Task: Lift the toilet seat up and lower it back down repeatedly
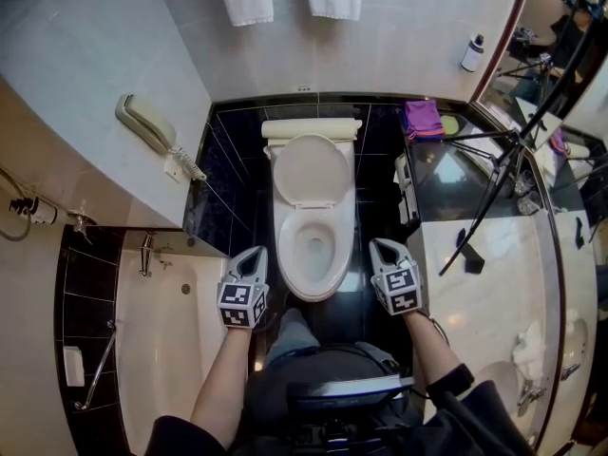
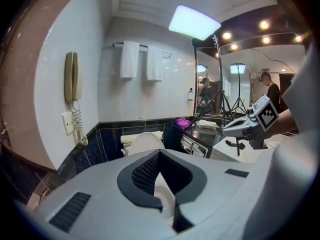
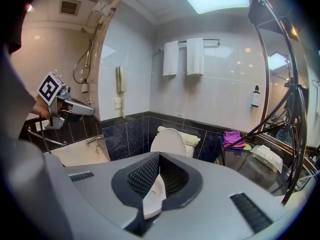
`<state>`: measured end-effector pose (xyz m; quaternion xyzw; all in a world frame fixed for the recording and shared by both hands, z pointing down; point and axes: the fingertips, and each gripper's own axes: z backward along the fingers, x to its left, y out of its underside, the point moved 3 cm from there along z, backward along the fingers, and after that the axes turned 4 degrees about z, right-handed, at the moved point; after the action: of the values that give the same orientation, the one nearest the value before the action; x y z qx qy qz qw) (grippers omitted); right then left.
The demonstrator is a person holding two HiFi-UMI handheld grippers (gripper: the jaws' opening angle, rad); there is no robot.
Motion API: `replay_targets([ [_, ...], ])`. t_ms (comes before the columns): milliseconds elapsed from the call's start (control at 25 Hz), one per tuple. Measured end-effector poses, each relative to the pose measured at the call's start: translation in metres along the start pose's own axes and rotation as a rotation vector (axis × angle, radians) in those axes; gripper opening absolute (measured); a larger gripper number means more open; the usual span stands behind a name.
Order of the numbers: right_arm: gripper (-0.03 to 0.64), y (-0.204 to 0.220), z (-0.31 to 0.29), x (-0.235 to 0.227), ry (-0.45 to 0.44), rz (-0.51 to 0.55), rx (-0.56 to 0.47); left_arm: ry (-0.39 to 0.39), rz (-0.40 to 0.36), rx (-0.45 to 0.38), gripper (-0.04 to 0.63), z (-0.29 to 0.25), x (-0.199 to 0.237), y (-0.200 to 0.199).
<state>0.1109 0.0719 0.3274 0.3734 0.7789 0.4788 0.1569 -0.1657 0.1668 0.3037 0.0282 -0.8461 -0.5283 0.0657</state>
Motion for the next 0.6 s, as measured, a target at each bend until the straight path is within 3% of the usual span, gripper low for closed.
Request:
replay_targets([
  [280, 0.018, -0.002, -0.002, 0.005, -0.019, 0.037, -0.003, -0.039, -0.016, -0.039, 0.0, 0.014, -0.003, -0.003],
  [600, 0.018, 0.008, -0.004, 0.007, -0.029, 0.026, 0.009, -0.044, -0.034, -0.029, 0.0, 0.012, -0.008, 0.002],
])
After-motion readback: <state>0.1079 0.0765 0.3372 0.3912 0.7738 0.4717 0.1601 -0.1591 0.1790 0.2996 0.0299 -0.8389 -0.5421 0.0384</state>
